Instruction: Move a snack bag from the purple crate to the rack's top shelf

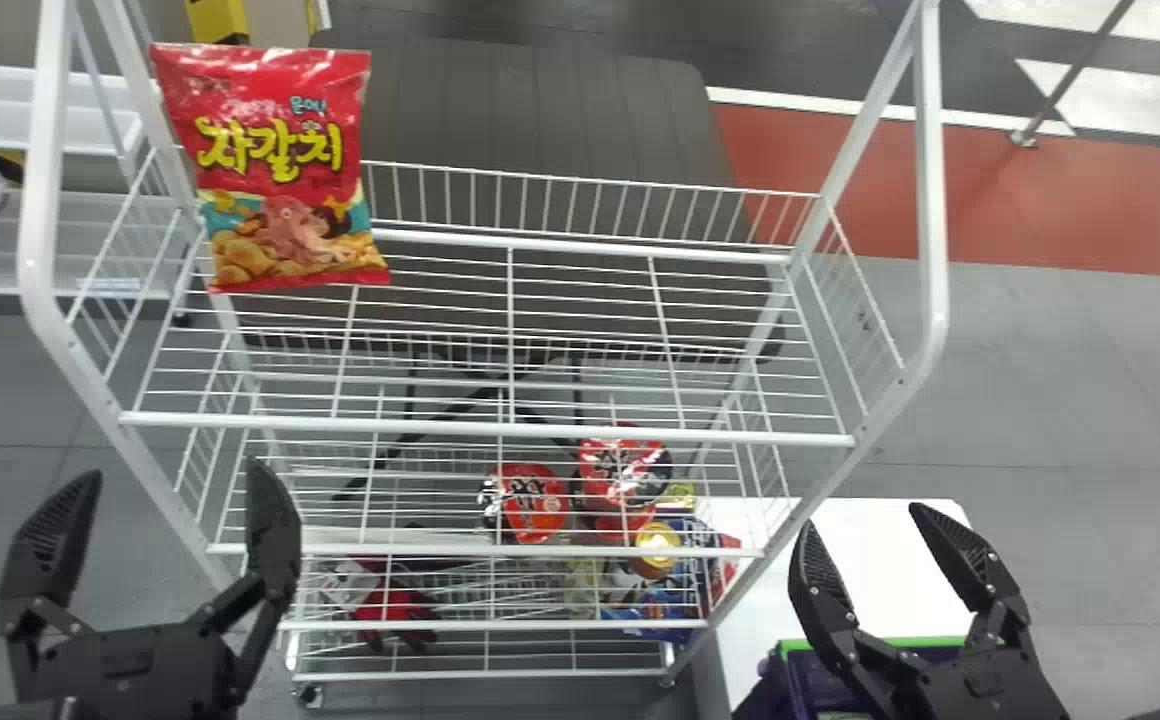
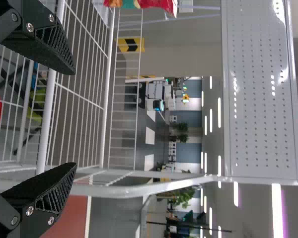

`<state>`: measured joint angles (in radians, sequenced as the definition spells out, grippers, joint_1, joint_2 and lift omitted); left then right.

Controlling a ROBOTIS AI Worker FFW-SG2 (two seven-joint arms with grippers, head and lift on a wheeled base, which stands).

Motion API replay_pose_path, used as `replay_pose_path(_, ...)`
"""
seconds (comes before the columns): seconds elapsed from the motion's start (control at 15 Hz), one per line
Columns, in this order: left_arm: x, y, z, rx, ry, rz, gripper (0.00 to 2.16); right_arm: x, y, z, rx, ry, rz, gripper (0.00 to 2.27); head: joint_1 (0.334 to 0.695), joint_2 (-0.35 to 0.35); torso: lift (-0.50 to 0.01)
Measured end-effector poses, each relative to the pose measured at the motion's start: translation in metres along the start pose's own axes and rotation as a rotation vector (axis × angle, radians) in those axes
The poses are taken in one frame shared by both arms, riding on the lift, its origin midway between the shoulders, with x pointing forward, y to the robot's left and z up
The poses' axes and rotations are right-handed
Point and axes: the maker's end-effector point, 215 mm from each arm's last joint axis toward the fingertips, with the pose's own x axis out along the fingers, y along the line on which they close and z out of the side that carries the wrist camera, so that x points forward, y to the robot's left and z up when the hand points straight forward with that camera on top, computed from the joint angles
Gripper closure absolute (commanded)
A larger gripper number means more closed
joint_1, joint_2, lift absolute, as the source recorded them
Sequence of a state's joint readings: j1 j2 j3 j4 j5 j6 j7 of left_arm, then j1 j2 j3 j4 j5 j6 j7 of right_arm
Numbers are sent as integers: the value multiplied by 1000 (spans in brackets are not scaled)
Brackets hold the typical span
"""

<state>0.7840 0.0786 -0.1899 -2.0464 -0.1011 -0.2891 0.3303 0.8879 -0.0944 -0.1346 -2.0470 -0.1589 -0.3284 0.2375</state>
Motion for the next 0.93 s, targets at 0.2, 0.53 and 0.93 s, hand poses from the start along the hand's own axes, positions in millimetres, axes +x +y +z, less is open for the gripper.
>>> replay_pose_path(0.2,-15,2,-11,9,29,-9,154,-4,15,-4,31,51,21,178,695,-92,0)
replay_pose_path(0.53,-32,-20,-7,-2,24,-64,154,-3,32,3,53,42,48,181,695,-104,0)
replay_pose_path(0.93,-35,-25,-5,-1,22,-76,154,-6,34,9,64,30,51,181,695,-113,0)
